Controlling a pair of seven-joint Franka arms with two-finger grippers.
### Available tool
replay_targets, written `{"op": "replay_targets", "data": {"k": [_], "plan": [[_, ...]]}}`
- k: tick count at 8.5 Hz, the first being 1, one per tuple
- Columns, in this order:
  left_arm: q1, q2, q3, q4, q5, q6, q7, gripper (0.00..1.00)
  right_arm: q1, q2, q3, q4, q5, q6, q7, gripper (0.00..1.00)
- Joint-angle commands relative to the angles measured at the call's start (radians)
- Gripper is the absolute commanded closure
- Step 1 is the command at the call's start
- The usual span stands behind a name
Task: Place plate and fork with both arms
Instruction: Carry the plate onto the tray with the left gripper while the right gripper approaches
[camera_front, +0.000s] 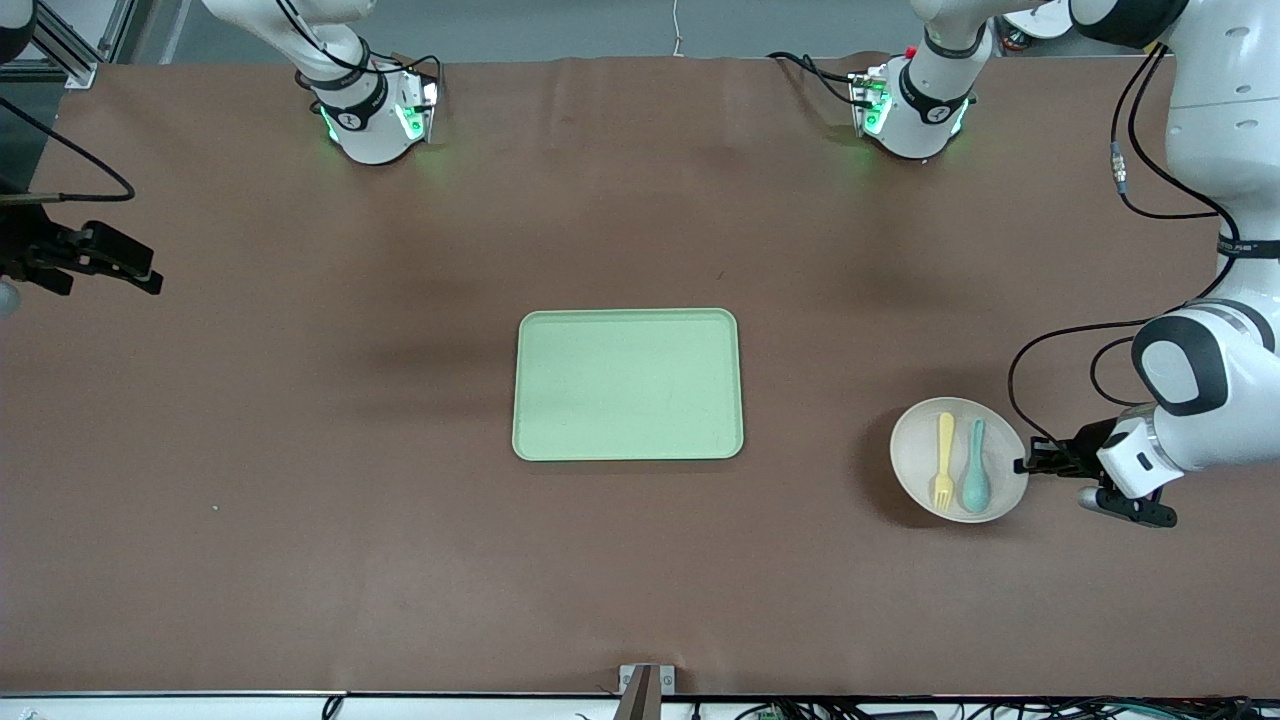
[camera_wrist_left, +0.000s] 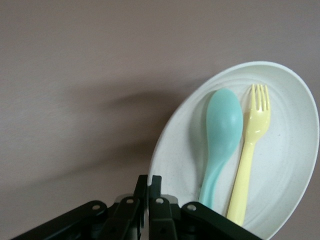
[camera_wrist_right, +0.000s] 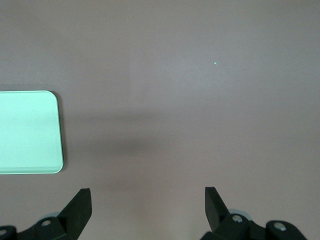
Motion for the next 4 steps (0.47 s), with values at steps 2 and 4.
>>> {"op": "replay_targets", "data": {"k": [2,4], "plan": [[-0.13,-0.042,-0.066,-0.013,-0.001,-0.024,-0.308,1.0,0.084,0.038,0.004,-0.011,-0.006,0.059,0.102,0.0],[-0.218,-0.03,-0.114,-0.016,-0.016,-0.015,-0.486,1.0,0.173,0.08,0.004,-0.017,0.0,0.108,0.199,0.0]]}}
